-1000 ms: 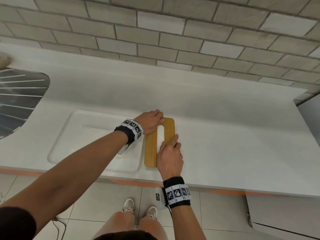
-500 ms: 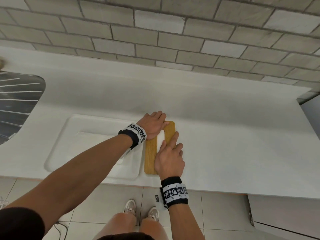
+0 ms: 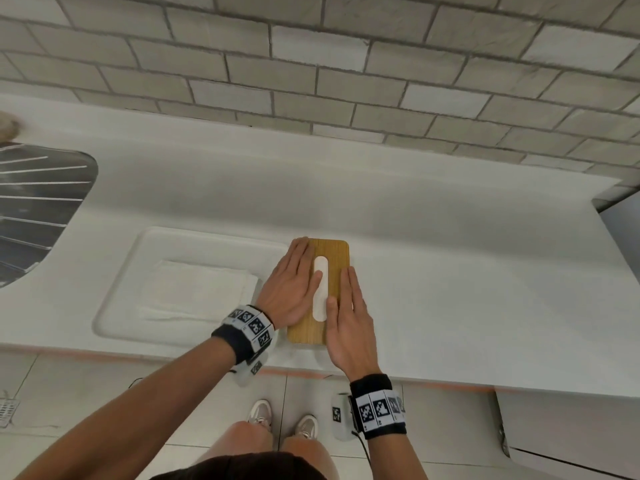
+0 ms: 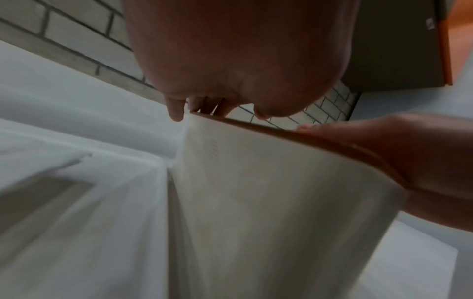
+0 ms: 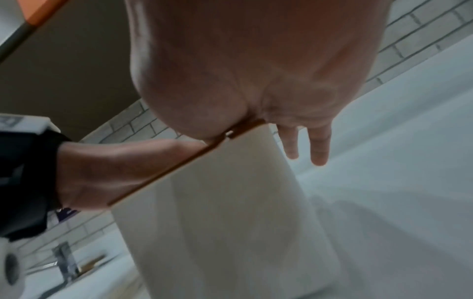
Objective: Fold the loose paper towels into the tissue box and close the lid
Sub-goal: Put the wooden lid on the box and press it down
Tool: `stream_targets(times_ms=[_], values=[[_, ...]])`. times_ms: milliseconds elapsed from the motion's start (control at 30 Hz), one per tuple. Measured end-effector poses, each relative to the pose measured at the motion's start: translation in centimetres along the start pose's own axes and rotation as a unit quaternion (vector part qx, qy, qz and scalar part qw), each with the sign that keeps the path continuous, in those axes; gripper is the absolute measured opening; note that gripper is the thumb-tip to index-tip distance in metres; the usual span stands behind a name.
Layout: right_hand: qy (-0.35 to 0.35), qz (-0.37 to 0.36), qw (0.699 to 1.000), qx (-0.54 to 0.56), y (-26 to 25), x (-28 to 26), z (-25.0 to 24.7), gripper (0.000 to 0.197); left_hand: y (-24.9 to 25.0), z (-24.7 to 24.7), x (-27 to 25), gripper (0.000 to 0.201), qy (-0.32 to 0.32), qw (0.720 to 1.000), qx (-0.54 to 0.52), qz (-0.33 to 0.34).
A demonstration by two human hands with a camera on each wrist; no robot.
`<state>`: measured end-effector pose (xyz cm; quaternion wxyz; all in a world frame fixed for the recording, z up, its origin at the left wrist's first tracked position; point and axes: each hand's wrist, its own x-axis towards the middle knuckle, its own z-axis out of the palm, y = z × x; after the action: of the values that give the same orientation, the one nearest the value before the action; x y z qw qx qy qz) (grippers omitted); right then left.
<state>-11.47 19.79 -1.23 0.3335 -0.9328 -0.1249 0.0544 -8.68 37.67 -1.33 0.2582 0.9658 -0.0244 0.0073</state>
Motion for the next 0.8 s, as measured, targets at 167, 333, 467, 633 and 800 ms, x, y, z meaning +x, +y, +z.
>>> stream_targets(times_ms=[167, 333, 467, 633, 800], values=[[-0.033, 0.018, 0.996, -0.076, 0.0, -0.5, 0.1, 0.062, -0.5, 1.9, -1.0, 0.071, 0.007, 1.000, 0.017, 0.016], [-0.119, -0.036, 0.980, -0.153, 1.0, 1.9, -2.0, 0.062, -0.7, 1.7, -0.9, 0.070, -0.003, 0.998, 0.049, 0.024], [-0.163, -0.097, 0.966, -0.176, 2.1, 7.4, -3.6, 0.059, -0.3, 0.6, -0.8, 0.069, -0.013, 0.999, 0.040, 0.008], [-0.160, -0.114, 0.963, -0.186, 1.6, 10.7, -3.0, 0.059, -0.6, 0.1, -0.1, 0.066, -0.022, 1.000, 0.019, 0.004], [-0.110, -0.137, 0.957, -0.232, 1.4, 10.5, -2.3, 0.058, -0.3, -0.3, 0.1, 0.062, -0.025, 1.000, -0.006, -0.013]])
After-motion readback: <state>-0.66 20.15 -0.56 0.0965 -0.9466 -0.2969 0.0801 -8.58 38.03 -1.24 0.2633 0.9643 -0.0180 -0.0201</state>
